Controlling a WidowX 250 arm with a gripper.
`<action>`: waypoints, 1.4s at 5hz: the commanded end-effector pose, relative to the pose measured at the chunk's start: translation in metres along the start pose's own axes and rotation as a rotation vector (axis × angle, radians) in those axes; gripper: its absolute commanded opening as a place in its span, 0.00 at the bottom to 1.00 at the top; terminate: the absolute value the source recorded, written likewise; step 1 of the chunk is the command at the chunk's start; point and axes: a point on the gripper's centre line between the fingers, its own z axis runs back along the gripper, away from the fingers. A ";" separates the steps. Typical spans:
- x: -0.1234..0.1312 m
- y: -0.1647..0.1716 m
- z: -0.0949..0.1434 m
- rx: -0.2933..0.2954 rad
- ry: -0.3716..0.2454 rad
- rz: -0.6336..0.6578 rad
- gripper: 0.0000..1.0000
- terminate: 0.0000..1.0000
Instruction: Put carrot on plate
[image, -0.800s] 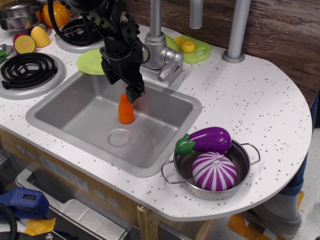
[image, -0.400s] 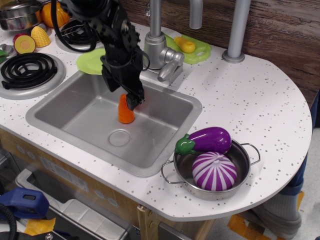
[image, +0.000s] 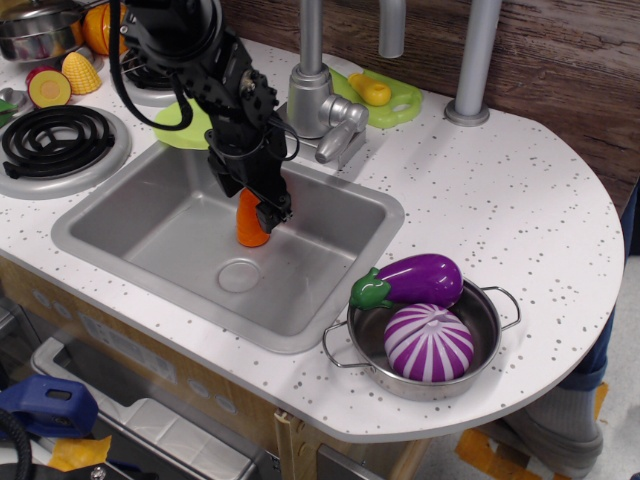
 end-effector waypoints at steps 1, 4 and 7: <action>0.004 0.010 0.000 0.018 -0.044 0.004 1.00 0.00; 0.002 0.002 0.011 0.042 -0.032 0.065 0.00 0.00; 0.019 0.052 0.101 0.190 0.070 -0.050 0.00 0.00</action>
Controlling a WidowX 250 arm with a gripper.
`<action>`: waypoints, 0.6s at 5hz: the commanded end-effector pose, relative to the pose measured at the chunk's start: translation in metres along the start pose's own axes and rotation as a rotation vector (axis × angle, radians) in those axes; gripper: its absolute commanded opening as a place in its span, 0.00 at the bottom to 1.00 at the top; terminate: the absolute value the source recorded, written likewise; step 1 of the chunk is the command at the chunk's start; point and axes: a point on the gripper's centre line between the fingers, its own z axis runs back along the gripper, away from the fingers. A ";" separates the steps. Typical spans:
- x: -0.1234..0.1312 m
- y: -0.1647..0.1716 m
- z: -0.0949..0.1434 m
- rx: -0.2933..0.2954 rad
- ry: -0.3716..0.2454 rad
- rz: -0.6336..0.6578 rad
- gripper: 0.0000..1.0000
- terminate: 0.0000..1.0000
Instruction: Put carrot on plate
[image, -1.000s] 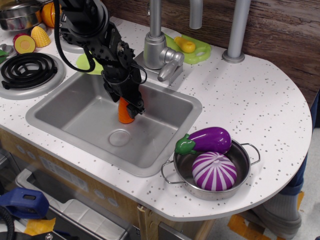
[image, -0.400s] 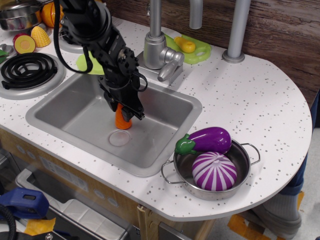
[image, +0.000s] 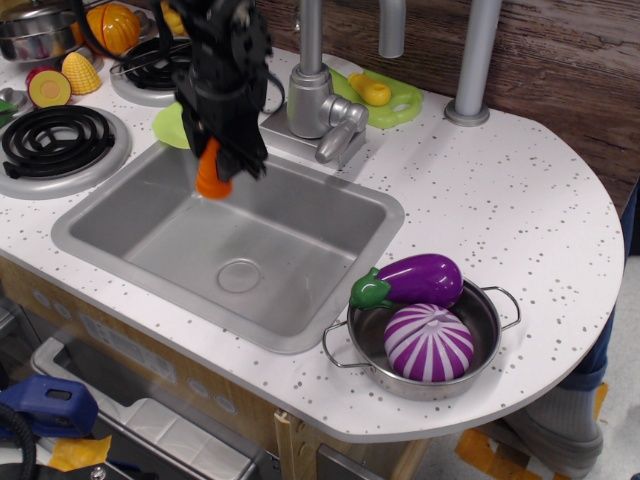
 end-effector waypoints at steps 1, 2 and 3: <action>0.026 0.049 0.026 0.089 -0.111 -0.080 0.00 0.00; 0.035 0.062 0.016 0.079 -0.160 -0.129 0.00 0.00; 0.042 0.080 0.000 0.074 -0.206 -0.174 0.00 0.00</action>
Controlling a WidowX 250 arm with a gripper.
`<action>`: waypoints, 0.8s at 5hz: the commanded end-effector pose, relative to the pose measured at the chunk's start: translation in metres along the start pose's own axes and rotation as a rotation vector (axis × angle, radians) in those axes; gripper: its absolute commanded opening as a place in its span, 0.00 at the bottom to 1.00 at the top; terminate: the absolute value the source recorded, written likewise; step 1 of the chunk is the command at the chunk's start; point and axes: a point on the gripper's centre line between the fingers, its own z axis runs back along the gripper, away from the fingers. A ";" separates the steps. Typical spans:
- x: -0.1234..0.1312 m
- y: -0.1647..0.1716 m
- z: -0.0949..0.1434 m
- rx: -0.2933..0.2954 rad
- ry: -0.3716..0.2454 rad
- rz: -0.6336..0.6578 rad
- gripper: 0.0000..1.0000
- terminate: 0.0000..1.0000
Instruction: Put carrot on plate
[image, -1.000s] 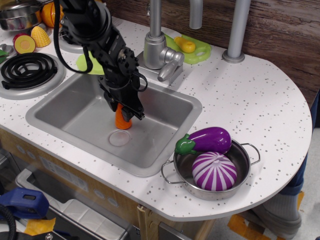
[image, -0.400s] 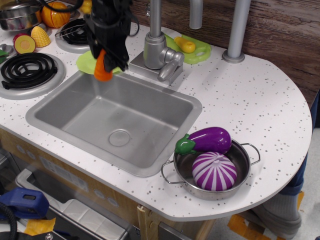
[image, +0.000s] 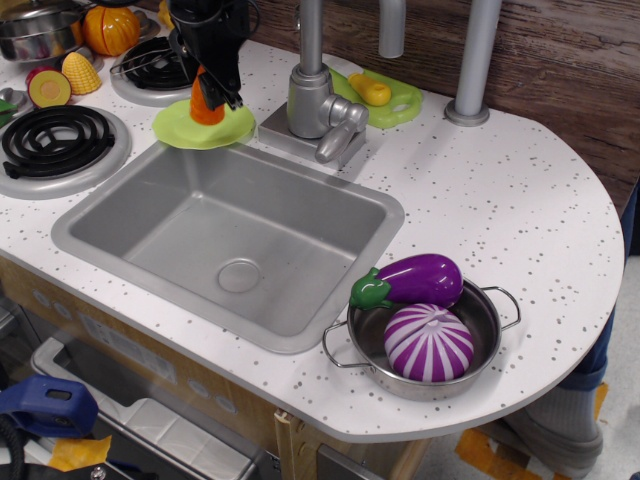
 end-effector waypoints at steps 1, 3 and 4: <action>0.000 0.031 -0.008 0.047 -0.067 -0.038 0.00 0.00; -0.006 0.042 -0.017 -0.004 -0.075 -0.050 1.00 0.00; -0.006 0.045 -0.018 -0.017 -0.087 -0.064 1.00 0.00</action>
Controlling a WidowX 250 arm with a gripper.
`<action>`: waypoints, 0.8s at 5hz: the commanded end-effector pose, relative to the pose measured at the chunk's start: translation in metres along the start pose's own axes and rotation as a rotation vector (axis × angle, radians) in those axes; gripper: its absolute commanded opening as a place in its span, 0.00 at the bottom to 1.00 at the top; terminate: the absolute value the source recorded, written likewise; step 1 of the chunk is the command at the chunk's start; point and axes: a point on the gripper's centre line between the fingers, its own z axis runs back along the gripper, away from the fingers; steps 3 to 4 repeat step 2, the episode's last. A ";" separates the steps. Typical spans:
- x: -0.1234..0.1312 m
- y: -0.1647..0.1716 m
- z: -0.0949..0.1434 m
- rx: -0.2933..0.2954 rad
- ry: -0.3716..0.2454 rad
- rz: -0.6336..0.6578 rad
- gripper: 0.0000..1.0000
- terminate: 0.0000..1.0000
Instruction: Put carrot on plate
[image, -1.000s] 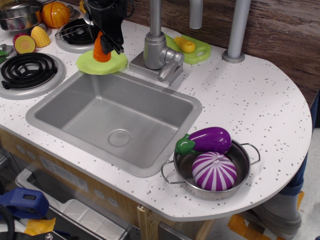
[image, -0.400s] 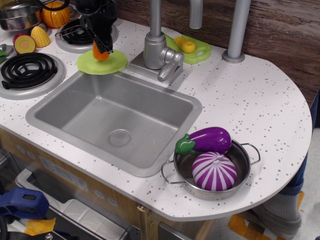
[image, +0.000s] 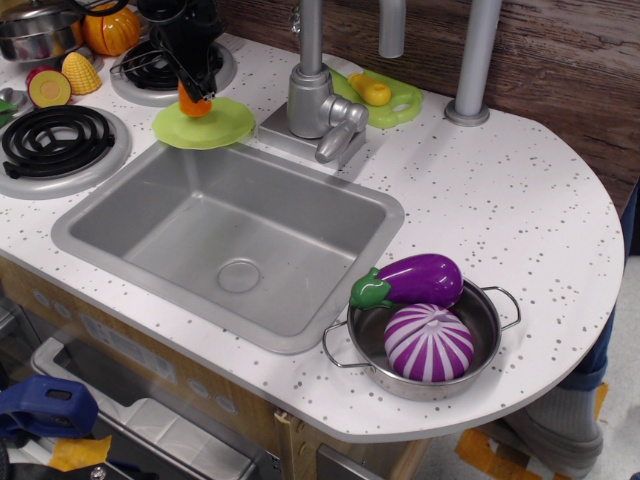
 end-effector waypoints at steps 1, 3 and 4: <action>0.002 0.018 0.014 0.046 -0.024 -0.007 1.00 0.00; 0.002 0.018 0.014 0.046 -0.024 -0.007 1.00 1.00; 0.002 0.018 0.014 0.046 -0.024 -0.007 1.00 1.00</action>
